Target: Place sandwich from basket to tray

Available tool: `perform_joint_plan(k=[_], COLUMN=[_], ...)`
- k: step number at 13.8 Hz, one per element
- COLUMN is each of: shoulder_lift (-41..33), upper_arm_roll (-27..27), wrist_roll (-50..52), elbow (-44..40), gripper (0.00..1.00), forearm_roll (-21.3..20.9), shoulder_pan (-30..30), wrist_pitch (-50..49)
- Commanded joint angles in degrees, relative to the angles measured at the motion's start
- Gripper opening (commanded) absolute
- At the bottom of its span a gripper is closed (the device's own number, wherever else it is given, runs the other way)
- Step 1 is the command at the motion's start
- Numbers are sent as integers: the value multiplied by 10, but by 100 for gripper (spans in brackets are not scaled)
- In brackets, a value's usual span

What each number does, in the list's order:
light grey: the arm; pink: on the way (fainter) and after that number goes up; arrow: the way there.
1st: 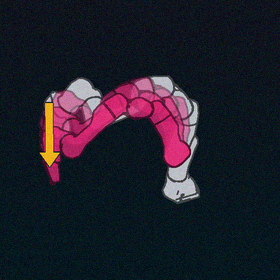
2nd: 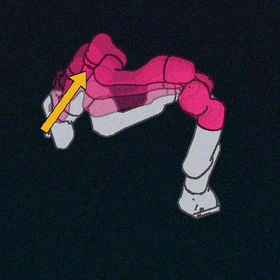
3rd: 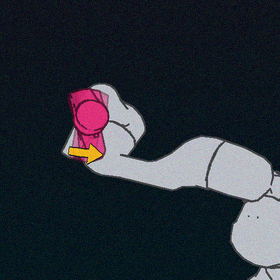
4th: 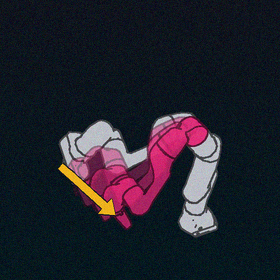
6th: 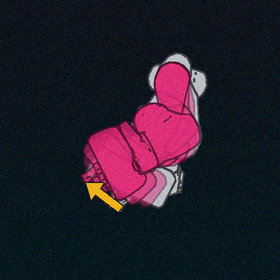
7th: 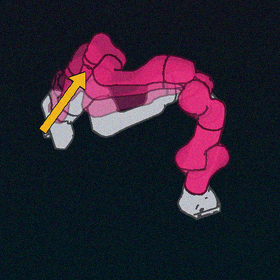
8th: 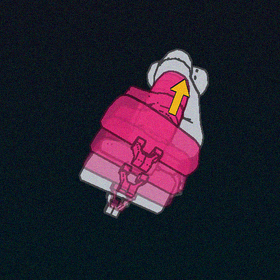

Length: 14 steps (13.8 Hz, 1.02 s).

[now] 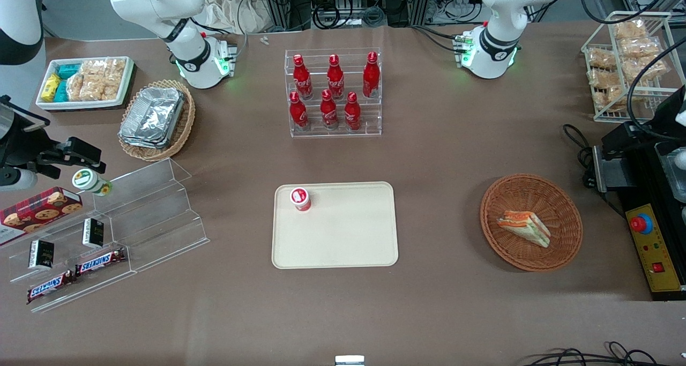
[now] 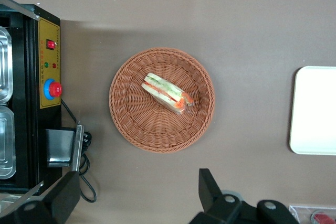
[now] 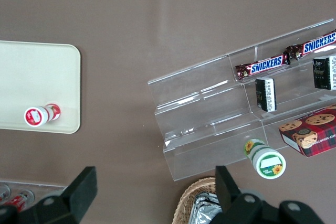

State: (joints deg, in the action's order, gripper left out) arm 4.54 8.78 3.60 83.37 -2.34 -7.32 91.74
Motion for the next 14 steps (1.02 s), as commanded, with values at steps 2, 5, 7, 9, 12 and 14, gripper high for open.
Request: perform_joint_plan(k=[2, 5, 7, 9, 12, 14], shoulder_lift=[4, 6, 6, 6, 6, 3], upper_arm_roll=[2, 2, 2, 2, 2, 2], wrist_roll=[-15, -14, -14, -14, -13, -13], elbow=[-6, -6, 1, 2, 4, 11], gripper=[100, 100, 100, 100, 100, 100], forearm_roll=[4, 4, 4, 4, 4, 4], shoulder_pan=[-2, -4, -2, -2, -2, -2], wrist_pitch=[-14, -14, -15, -15, -15, -15])
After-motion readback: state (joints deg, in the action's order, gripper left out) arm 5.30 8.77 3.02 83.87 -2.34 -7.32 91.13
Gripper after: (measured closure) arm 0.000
